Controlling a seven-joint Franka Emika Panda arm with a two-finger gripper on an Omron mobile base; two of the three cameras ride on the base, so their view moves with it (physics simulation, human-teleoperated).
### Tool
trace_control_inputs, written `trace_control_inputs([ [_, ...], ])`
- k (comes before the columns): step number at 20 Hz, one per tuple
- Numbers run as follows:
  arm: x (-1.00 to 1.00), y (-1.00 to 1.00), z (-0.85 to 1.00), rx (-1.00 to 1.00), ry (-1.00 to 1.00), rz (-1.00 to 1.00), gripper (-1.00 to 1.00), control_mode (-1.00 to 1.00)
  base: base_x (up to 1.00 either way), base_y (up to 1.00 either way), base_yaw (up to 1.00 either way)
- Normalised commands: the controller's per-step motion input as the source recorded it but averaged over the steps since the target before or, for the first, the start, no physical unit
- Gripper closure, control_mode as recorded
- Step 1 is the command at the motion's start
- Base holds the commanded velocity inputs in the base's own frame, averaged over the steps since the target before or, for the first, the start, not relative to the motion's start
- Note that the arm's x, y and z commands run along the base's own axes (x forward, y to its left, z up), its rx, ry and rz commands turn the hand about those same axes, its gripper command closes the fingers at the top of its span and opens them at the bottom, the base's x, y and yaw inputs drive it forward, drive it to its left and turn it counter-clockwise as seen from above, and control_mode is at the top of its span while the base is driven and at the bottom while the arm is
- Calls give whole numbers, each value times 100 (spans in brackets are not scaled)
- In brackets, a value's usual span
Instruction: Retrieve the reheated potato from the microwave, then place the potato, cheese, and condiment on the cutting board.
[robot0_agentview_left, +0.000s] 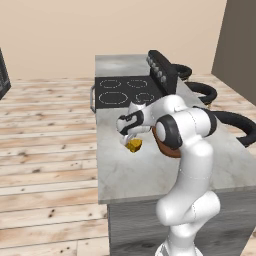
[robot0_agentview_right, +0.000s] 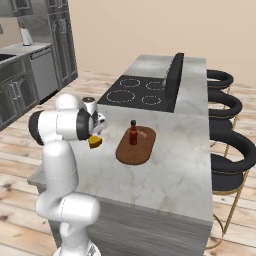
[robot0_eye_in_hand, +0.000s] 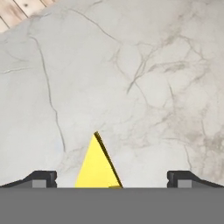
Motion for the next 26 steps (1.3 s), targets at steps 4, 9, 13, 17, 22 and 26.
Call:
trace_control_inputs([
  [4, 3, 1, -12, 0, 0, 0, -100, -100, 0, 0, 0],
  [9, 3, 0, -8, -1, 0, 0, -100, -100, 0, 0, 0],
  [13, 0, 0, -6, -2, 0, 0, -100, -100, 0, 0, 0],
  [17, 0, 0, -9, -3, 0, 0, -100, -100, 0, 0, 0],
  [22, 0, 0, -14, -1, 0, 0, -100, -100, 0, 0, 0],
  [26, 0, -1, -19, 0, 0, 0, -100, -100, 0, 0, 0],
])
